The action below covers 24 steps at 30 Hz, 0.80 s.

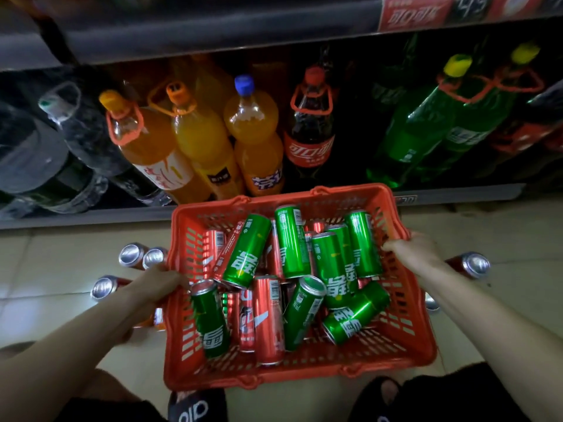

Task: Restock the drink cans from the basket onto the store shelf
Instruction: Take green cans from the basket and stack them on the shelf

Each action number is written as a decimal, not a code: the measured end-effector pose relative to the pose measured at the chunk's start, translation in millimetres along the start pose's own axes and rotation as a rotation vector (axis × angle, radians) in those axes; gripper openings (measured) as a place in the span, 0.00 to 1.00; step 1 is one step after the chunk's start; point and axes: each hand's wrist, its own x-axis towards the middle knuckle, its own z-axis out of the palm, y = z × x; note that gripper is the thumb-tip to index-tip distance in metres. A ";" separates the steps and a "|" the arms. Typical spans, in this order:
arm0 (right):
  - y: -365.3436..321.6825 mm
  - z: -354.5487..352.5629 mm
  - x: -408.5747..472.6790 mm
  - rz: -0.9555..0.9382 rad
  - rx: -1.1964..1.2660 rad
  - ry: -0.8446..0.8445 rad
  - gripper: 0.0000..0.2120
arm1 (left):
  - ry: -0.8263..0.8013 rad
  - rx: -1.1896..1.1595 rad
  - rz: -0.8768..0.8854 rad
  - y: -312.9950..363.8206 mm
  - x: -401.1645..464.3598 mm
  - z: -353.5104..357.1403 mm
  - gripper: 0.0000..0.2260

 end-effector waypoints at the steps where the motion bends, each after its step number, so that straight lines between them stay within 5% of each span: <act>1: -1.4 1.2 1.7 0.001 -0.017 0.003 0.08 | 0.003 0.014 -0.004 0.3 3.8 1.1 0.11; 14: -12.1 10.7 15.2 -0.010 -0.172 0.023 0.04 | -0.045 0.113 -0.018 4.4 41.0 -4.4 0.10; 16: -11.6 9.2 14.7 -0.031 -0.200 0.016 0.04 | -0.109 0.188 -0.009 3.9 47.5 -16.1 0.20; 19: -14.4 4.1 13.0 -0.052 -0.301 -0.027 0.06 | 0.025 0.481 0.185 18.2 33.3 -20.4 0.23; 22: -24.7 -4.5 10.3 -0.064 -0.424 -0.067 0.08 | 0.416 0.815 0.574 38.1 7.9 -5.0 0.28; 24: -33.9 -9.0 1.8 -0.058 -0.470 -0.062 0.10 | 0.383 0.871 0.741 51.2 -6.3 17.6 0.32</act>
